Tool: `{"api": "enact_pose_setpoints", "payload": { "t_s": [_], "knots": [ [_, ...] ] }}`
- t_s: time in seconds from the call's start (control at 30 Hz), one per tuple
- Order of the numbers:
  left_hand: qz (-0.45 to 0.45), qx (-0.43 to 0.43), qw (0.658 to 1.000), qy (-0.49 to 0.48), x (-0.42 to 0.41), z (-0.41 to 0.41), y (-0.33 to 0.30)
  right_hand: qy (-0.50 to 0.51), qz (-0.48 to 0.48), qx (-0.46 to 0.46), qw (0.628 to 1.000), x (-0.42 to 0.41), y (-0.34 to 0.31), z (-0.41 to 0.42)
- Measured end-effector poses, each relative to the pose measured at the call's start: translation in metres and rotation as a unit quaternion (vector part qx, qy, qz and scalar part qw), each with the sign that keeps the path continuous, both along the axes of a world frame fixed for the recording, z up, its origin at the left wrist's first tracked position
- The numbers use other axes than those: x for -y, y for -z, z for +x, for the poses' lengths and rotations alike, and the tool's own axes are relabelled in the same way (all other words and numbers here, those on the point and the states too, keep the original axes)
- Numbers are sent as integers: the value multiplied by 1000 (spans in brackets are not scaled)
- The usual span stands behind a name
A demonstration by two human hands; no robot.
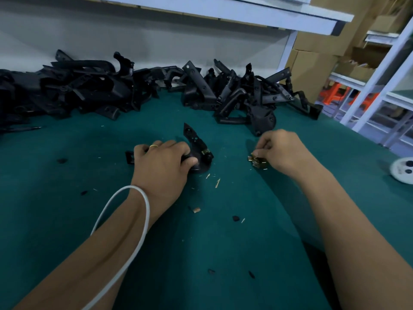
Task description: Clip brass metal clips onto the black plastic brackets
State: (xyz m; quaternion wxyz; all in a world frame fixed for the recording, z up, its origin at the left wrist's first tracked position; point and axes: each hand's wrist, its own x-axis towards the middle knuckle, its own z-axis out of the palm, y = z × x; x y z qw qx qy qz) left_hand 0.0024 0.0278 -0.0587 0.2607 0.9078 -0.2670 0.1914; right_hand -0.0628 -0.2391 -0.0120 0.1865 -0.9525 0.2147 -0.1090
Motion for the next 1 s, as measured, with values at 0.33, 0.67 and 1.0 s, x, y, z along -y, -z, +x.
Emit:
{"api": "enact_pose_setpoints", "payload": {
  "t_s": [0.33, 0.67, 1.0],
  "knots": [
    [-2, -2, 1000, -1, -1, -1, -2, -47, 16, -14, 999, -3, 1, -2],
    [12, -18, 999, 31, 0, -2, -2, -162, 368, 224, 888, -77, 3, 7],
    [26, -25, 998, 50, 1, -2, -5, -141, 285, 255, 913, -84, 17, 16]
  ]
}}
